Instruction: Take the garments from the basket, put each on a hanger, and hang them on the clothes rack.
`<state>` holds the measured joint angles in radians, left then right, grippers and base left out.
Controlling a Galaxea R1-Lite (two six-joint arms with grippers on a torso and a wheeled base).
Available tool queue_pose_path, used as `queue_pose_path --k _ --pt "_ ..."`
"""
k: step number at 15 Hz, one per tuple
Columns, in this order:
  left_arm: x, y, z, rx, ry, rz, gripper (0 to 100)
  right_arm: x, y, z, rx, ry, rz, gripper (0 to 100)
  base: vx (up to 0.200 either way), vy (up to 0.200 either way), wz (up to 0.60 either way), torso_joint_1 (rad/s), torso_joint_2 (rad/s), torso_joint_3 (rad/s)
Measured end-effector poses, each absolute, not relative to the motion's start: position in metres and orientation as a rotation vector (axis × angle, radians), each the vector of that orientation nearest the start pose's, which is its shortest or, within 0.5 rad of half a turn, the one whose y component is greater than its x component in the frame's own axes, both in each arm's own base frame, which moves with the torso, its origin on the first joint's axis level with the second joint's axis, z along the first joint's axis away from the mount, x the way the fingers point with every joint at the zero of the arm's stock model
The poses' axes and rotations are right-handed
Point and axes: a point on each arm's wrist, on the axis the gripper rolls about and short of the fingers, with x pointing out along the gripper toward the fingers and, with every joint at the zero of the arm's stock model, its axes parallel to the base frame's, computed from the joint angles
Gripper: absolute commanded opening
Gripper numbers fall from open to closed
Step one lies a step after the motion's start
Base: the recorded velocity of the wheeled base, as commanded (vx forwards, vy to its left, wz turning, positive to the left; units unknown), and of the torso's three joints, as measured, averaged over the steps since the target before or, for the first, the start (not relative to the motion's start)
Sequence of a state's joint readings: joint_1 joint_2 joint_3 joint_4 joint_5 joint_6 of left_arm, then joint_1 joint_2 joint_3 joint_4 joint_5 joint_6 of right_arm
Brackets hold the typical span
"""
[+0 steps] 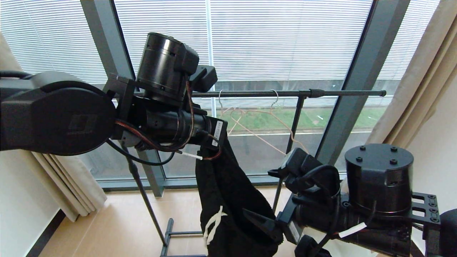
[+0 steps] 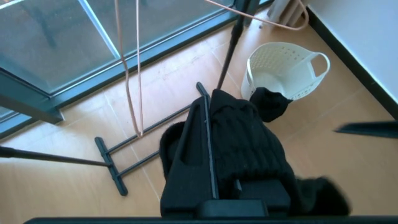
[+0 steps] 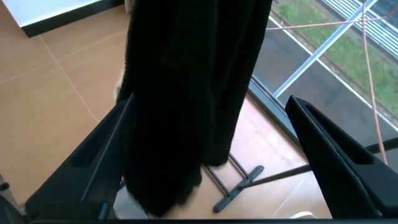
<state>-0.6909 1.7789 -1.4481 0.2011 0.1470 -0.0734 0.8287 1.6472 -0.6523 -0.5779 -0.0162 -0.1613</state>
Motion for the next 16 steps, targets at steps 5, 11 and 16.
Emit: queue_pose_path --k 5,11,16 --pt "0.253 -0.220 0.257 0.158 0.508 -0.544 0 0.211 0.218 0.132 -0.332 0.366 0.810 100 0.000 0.000 0.00 0.000 0.00 0.000" --pt "0.248 -0.216 0.256 0.161 0.514 -0.547 0 0.221 0.222 0.106 -0.337 0.403 0.794 100 0.000 0.000 0.00 0.000 0.00 0.000" --pt "0.247 -0.215 0.258 0.159 0.511 -0.547 0 0.218 0.216 0.095 -0.350 0.442 0.786 100 0.000 0.000 0.00 0.000 0.00 0.000"
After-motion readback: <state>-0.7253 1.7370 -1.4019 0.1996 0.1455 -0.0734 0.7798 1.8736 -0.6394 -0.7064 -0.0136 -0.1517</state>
